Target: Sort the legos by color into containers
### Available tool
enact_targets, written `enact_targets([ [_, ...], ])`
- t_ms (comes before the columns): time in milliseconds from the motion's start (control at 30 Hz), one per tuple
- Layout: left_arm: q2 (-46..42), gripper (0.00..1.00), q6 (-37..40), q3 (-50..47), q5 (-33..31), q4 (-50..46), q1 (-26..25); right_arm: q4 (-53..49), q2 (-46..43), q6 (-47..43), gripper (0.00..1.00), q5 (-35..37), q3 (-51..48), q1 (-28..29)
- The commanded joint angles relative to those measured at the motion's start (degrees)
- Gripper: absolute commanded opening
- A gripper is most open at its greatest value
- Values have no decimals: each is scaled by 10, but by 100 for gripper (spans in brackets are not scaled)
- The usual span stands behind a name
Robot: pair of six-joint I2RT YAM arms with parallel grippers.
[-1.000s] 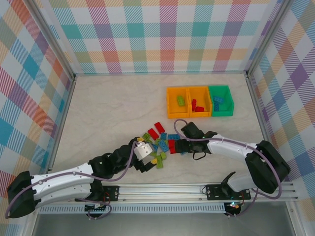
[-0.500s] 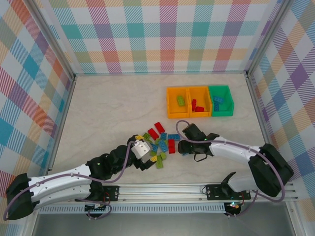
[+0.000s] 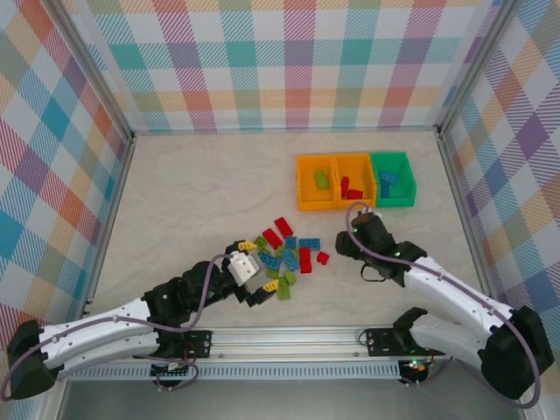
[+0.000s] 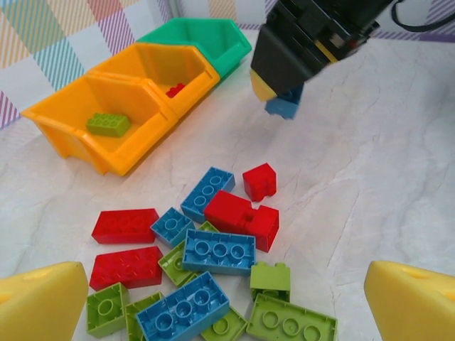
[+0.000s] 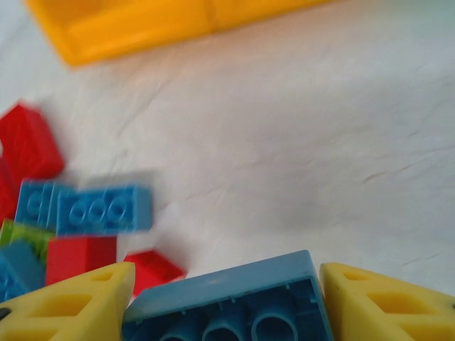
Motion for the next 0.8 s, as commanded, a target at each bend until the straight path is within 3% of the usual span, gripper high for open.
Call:
enact_targets([
  [0, -16, 100, -12, -11, 8, 17, -1, 38, 14, -44, 55, -31, 45, -88],
  [167, -17, 100, -7, -7, -10, 7, -1, 104, 123, -97, 55, -63, 133, -211],
  [333, -18, 100, -2, -4, -18, -3, -1, 166, 252, -104, 56, -69, 211, -286],
  [500, -26, 100, -1, -4, -15, -5, -1, 152, 374, -106, 61, -87, 314, -322],
  [600, -32, 100, 0, -6, -17, -6, -1, 117, 424, -115, 78, -95, 373, -333],
  [767, -34, 100, 1, -8, -34, -7, -1, 108, 407, -116, 85, -115, 370, -335],
])
